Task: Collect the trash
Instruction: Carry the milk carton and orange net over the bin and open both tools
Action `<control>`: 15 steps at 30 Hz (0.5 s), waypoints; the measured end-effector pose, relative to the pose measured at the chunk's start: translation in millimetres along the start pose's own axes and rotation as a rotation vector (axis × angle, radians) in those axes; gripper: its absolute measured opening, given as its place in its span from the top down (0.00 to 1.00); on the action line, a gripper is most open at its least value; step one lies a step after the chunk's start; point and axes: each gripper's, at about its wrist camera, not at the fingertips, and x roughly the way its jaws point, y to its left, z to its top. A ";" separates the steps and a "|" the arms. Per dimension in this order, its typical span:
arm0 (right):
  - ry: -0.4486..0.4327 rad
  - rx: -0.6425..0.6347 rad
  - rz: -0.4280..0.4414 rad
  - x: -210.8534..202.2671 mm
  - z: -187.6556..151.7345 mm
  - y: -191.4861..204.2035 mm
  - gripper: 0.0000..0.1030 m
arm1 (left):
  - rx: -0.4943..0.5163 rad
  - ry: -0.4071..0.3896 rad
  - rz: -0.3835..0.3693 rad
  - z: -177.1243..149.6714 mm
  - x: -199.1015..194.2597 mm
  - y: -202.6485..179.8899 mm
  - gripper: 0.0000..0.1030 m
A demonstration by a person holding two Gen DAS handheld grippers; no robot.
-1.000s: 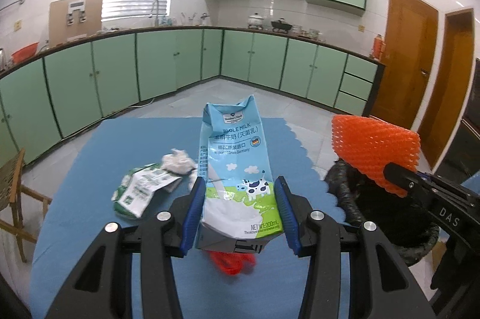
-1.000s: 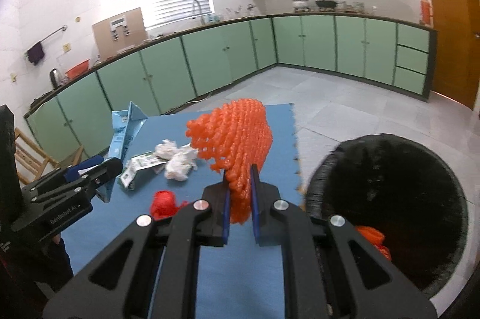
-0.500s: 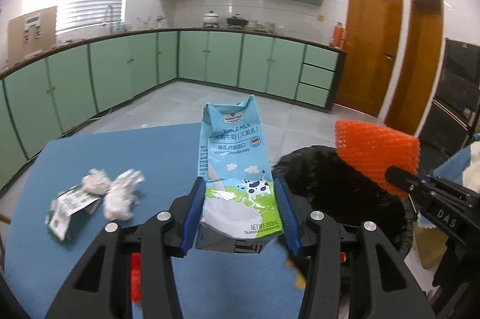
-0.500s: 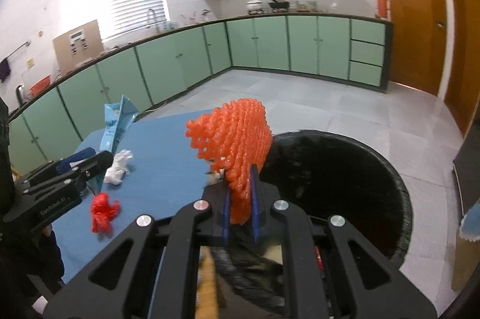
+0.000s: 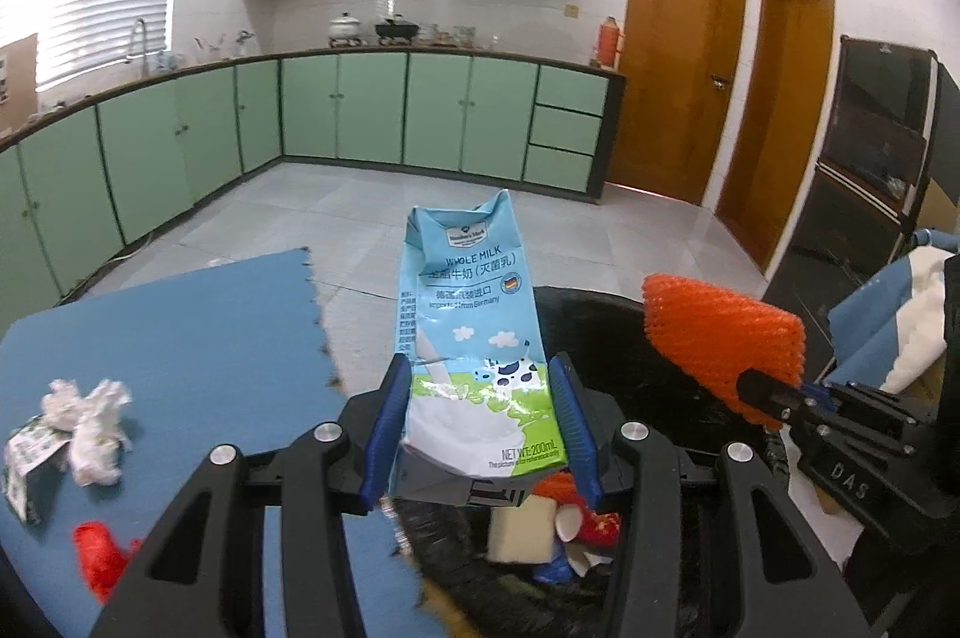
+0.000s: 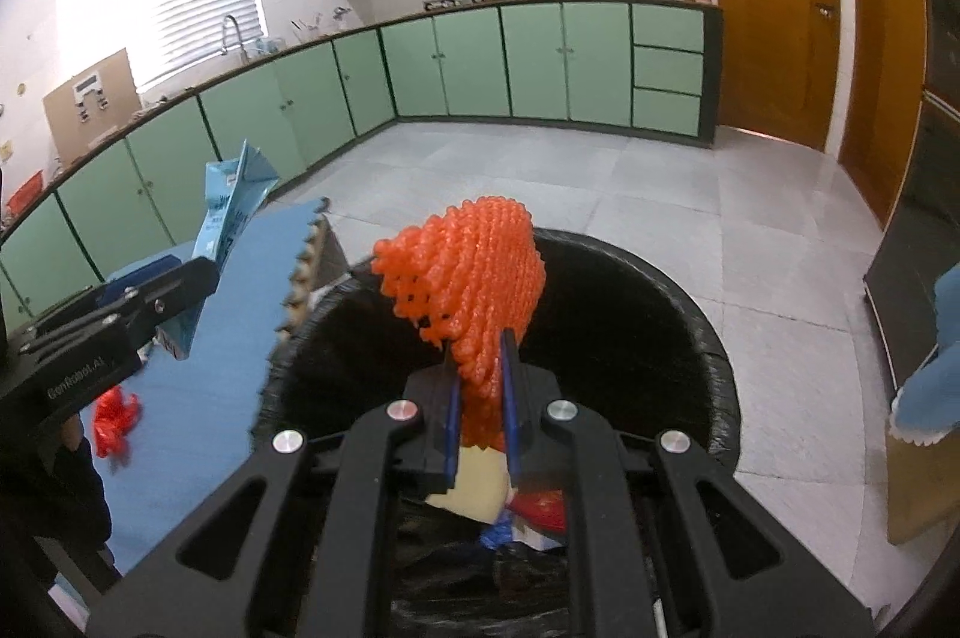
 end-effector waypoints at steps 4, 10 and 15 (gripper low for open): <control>0.024 0.008 -0.009 14.8 -6.4 -16.8 0.90 | 0.007 0.033 -0.017 -0.9 27.2 -13.6 0.54; 0.055 0.003 -0.025 28.6 -21.4 -32.2 0.79 | 0.008 0.096 -0.039 -4.3 63.3 -25.6 0.54; 0.044 0.035 -0.052 23.2 -32.0 -40.4 0.44 | 0.017 0.092 -0.082 -3.5 58.3 -30.9 0.38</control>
